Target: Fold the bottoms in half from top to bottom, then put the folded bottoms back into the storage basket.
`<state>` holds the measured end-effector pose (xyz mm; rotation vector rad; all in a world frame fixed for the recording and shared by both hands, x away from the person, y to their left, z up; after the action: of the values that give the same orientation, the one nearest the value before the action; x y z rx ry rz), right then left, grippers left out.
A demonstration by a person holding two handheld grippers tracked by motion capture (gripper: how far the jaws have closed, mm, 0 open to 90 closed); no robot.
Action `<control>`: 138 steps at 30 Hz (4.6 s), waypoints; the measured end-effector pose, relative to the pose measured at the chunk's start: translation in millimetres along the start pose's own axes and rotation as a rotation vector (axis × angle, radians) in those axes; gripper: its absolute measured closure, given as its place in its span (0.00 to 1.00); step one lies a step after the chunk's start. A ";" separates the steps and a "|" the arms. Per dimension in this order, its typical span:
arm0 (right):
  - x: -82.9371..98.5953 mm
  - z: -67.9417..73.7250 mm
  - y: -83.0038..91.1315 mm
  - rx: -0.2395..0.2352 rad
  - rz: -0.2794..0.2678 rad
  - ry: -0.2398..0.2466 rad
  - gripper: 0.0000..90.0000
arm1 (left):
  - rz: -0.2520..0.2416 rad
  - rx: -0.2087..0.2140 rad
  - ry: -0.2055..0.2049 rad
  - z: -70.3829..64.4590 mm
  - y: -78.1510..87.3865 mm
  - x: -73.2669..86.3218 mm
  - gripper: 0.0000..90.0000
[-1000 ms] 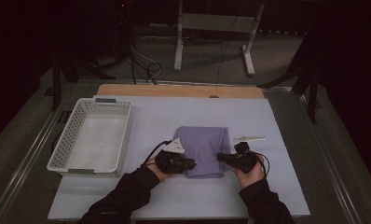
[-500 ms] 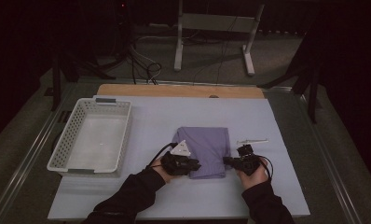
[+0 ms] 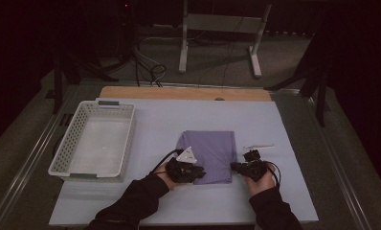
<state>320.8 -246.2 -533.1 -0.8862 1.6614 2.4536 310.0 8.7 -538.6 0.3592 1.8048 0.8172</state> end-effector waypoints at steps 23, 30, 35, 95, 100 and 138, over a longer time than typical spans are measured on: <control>-11.6 21.2 25.1 -0.099 -0.241 0.201 0.21 | -0.106 -0.041 0.067 5.5 21.5 -10.2 0.04; -10.0 14.6 25.9 -0.110 -0.316 0.269 0.11 | -0.139 -0.117 0.083 11.8 25.3 -9.0 0.02; -10.7 12.1 31.6 -0.076 -0.357 0.296 0.11 | -0.136 -0.129 0.096 13.7 25.6 -8.6 0.02; -8.0 11.4 23.7 -0.043 -0.349 0.372 0.11 | -0.056 -0.331 0.457 121.3 8.3 -37.7 0.11; -7.7 11.6 22.2 -0.048 -0.343 0.374 0.11 | -0.020 -0.328 0.473 125.9 -3.2 -29.9 0.17; -9.6 13.8 23.4 -0.062 -0.346 0.380 0.11 | 0.044 -0.289 0.296 100.9 -22.2 -28.6 0.92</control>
<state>314.8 -241.6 -505.3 -1.5801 1.3716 2.2087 416.1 11.9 -553.0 0.0929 1.9178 1.1947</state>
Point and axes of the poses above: each handheld gripper's, and its own axes: y roughly backward along the jaws, x roughly out of its underside, z roughly to its left, the point moved 2 cm from there along -y, roughly forward along the jaws, and after that the axes turned 5 degrees about z, right-handed, at the moved point
